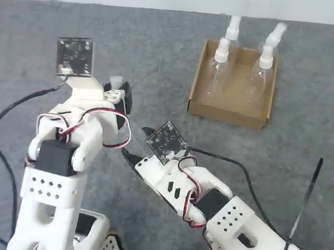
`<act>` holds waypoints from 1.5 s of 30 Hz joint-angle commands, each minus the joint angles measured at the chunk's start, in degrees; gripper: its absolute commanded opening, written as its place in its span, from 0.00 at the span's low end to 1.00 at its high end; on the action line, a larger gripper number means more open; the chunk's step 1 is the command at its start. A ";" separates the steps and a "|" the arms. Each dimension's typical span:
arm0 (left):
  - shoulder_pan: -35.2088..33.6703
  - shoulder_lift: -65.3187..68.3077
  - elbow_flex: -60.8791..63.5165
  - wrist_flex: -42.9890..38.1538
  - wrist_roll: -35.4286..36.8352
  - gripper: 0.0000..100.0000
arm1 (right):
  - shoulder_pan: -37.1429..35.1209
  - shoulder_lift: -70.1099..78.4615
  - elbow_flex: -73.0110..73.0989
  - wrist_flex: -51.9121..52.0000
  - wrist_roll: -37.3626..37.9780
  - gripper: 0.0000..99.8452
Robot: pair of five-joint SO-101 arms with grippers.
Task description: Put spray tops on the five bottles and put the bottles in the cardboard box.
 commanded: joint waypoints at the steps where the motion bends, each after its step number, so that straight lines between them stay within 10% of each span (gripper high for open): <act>1: 0.35 -1.32 -0.57 1.14 -2.81 0.02 | 2.59 -2.15 -1.14 -1.98 -1.32 0.01; 45: -2.55 4.57 0.75 -8.35 -7.38 0.12 | 2.68 -2.68 0.00 -2.07 -1.23 0.01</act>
